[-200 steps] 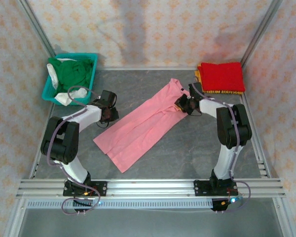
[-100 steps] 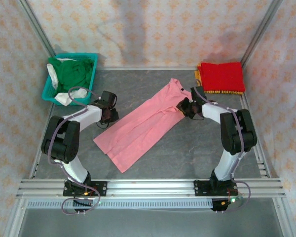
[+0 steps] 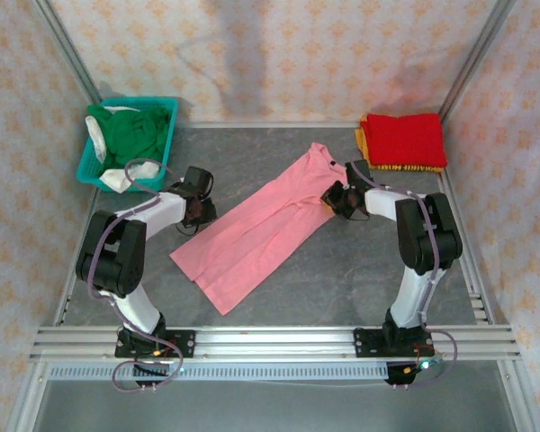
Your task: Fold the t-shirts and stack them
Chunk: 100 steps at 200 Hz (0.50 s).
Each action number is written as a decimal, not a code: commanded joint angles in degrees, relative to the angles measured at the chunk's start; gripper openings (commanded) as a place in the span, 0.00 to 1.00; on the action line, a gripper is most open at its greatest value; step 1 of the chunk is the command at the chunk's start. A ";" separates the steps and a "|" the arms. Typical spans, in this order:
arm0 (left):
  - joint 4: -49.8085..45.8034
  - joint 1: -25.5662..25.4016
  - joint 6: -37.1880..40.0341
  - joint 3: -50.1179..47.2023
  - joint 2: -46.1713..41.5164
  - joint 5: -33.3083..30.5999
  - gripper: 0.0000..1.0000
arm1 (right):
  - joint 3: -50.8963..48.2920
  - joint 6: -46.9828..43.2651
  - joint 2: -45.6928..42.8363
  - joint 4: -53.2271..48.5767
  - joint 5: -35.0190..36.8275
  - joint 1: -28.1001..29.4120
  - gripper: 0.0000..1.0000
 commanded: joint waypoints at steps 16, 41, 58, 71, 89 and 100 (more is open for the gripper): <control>-0.14 -0.25 -0.63 -0.84 0.93 -1.57 0.13 | 2.72 0.55 -0.57 1.49 1.76 0.37 0.06; -0.10 -0.29 -0.72 -1.24 0.34 -1.76 0.13 | 3.26 0.58 -2.20 0.37 2.43 0.39 0.02; -0.13 -0.30 -0.73 -1.37 -0.07 -2.01 0.13 | 3.54 0.77 -3.89 -1.48 2.47 0.27 0.01; -0.17 -0.26 -0.72 -1.36 -0.22 -2.10 0.13 | 3.71 0.63 -5.32 -3.20 2.68 0.15 0.01; 0.00 -0.28 -0.72 -1.24 0.08 -2.12 0.13 | 3.72 0.35 -7.04 -4.90 2.69 0.12 0.01; 0.09 -0.27 -0.70 -1.05 0.52 -1.93 0.13 | 3.67 0.19 -7.64 -5.56 2.69 0.10 0.01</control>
